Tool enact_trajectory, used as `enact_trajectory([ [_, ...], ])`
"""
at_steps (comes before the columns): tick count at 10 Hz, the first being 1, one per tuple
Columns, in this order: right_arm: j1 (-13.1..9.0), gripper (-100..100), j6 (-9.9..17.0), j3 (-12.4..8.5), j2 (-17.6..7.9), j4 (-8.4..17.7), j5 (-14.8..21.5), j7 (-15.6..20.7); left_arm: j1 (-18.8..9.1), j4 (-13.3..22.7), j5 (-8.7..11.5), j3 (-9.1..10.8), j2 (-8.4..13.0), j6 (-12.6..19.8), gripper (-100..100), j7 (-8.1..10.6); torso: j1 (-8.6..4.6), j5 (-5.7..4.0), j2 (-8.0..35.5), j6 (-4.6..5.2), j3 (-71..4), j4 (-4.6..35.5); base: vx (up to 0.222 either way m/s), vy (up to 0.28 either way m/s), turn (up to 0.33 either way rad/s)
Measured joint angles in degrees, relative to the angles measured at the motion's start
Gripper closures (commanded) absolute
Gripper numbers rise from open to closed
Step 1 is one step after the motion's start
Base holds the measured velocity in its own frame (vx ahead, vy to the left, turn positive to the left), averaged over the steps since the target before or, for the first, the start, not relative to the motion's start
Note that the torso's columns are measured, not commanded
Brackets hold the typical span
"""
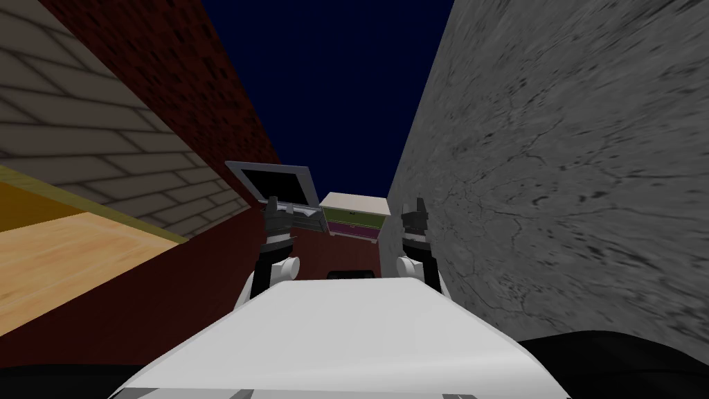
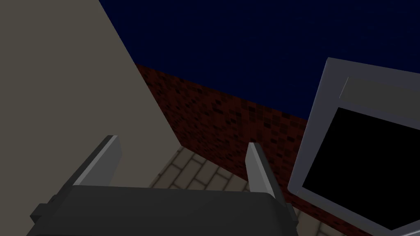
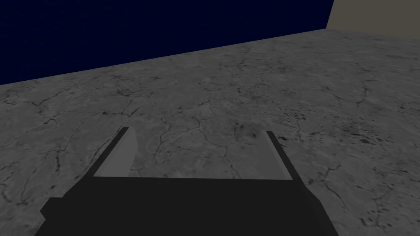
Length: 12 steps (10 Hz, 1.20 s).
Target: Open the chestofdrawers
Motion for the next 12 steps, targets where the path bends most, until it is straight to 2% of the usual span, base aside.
enact_trajectory([
  [2,0.00,0,0.00,0.00,0.00,0.00,0.00,0.00,0.00,0.00,0.00,0.00,0.00,0.00,0,0.00,0.00,0.00,5.97,0.00,-12.00,6.00,0.000,0.000,0.000],
  [9,0.00,0,-0.01,0.00,0.00,-0.02,0.00,0.00,0.00,-0.02,0.00,0.00,0.00,-0.01,0,0.00,0.00,0.00,35.39,0.00,-70.73,35.37,0.000,0.000,0.000],
  [10,0.00,-100,-0.01,0.00,0.00,-0.02,0.00,0.00,0.00,-0.02,0.00,0.00,0.00,-0.01,0,0.00,0.00,0.00,39.62,0.00,-79.19,39.60,0.017,0.009,0.079],
  [12,-0.17,-100,2.09,0.43,-2.77,0.79,0.85,-0.07,0.01,0.01,0.00,0.00,0.00,0.00,0,0.00,0.04,0.01,42.01,-0.01,-84.30,42.03,0.037,0.025,0.132],
])
